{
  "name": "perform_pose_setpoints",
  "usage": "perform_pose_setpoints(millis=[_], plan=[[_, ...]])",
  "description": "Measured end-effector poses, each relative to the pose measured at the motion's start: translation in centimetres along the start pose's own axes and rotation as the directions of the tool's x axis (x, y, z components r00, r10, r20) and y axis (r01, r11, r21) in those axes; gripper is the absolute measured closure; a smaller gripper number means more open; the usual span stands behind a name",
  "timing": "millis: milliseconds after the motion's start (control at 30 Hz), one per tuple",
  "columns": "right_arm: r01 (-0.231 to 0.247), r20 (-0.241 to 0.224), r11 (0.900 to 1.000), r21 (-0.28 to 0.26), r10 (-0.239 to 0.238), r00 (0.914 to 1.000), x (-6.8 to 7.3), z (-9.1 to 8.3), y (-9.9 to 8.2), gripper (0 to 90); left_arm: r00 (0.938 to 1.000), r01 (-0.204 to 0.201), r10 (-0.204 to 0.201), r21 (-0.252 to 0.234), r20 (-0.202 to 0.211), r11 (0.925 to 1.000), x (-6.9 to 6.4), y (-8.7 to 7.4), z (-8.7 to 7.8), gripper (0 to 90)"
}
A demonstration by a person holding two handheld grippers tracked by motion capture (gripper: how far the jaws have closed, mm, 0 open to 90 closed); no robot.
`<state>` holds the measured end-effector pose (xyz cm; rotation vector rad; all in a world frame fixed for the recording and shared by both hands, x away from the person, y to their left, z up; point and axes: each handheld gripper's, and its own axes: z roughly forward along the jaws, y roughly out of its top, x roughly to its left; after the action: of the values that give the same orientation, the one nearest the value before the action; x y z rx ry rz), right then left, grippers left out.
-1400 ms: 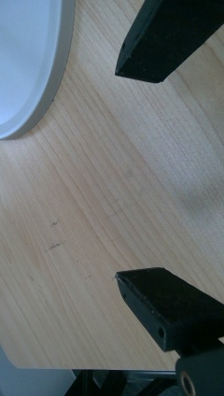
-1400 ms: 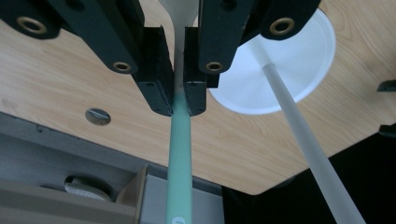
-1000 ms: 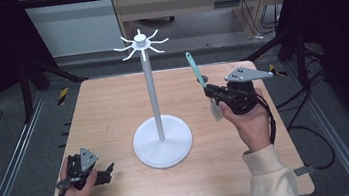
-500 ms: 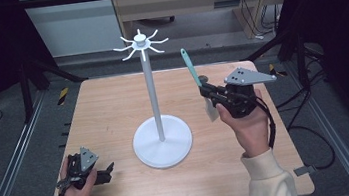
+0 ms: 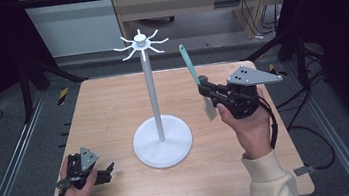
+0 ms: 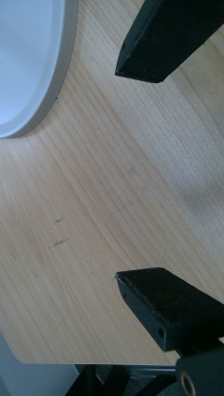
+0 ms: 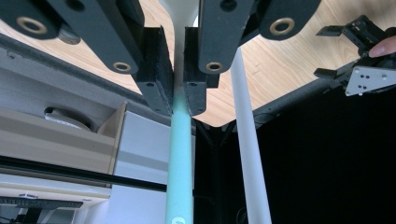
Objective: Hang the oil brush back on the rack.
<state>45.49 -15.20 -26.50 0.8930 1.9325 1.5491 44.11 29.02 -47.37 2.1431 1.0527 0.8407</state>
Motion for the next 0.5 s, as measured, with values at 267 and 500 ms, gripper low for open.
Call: perform_pose_setpoints(millis=[267,500], plan=[[0.012,-0.011,0.9997,-0.020,-0.012,0.9999,0.31,-0.25,0.48,82.5,1.0000,-0.001,0.001,0.000,0.000,1.0000,-0.06,0.02,0.02,2.9],[0.020,-0.020,0.9994,-0.030,-0.021,0.9996,0.68,-0.31,0.82,82.5,1.0000,0.002,-0.002,0.002,0.000,1.0000,0.01,-0.01,-0.02,2.9]])
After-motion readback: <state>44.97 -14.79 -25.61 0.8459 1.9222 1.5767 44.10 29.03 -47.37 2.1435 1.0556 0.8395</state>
